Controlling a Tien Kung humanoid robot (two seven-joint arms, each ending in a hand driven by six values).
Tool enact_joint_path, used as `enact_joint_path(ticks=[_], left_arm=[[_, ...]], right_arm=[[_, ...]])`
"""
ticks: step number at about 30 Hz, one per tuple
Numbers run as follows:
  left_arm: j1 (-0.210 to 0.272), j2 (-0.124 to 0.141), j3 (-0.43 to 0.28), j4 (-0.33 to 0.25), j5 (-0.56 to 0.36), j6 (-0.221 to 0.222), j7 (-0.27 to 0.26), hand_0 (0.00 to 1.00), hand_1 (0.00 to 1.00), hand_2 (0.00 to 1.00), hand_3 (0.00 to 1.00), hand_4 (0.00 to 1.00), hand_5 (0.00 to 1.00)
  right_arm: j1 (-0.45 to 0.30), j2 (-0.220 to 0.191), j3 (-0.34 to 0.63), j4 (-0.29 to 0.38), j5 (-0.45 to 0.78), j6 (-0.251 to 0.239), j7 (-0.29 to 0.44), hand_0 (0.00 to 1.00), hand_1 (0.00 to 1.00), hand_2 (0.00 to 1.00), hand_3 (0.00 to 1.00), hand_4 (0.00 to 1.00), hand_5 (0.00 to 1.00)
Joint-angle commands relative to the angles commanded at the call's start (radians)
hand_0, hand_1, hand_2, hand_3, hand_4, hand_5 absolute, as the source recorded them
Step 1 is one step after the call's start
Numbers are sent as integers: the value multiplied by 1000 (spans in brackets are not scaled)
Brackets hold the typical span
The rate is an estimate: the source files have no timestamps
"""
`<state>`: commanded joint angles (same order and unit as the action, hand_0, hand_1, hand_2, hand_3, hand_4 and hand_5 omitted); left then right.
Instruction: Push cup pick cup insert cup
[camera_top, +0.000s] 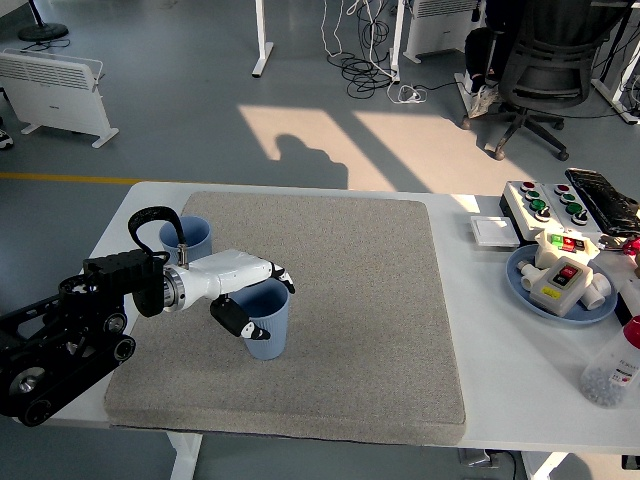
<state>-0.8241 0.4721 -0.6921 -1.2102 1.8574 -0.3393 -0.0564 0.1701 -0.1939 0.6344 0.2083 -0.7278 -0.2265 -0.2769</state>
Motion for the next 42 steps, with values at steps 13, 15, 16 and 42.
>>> enact_joint_path(ticks=[13,15,16,42], left_arm=[[-10,67,-52,-96,-31,-13,-3,487,539,664,537,569,5],[-22,89,-50,-127,-48,-17,-7,487,539,664,537,569,5],[-40,108,-44,-149,-59,-22,-10,492,537,657,532,562,2],[-308,239,120,7,21,16,-60,499,538,670,532,537,2]], right_arm=[[0,-1,-3,-1,9,-1,2,709,637,644,584,123,410],[0,-1,-2,0,9,-2,2,709,637,644,584,123,410],[0,-1,-1,0,5,-1,1,709,638,644,585,124,408],[-9,-6,5,2,-5,1,-5,710,641,644,584,123,409]])
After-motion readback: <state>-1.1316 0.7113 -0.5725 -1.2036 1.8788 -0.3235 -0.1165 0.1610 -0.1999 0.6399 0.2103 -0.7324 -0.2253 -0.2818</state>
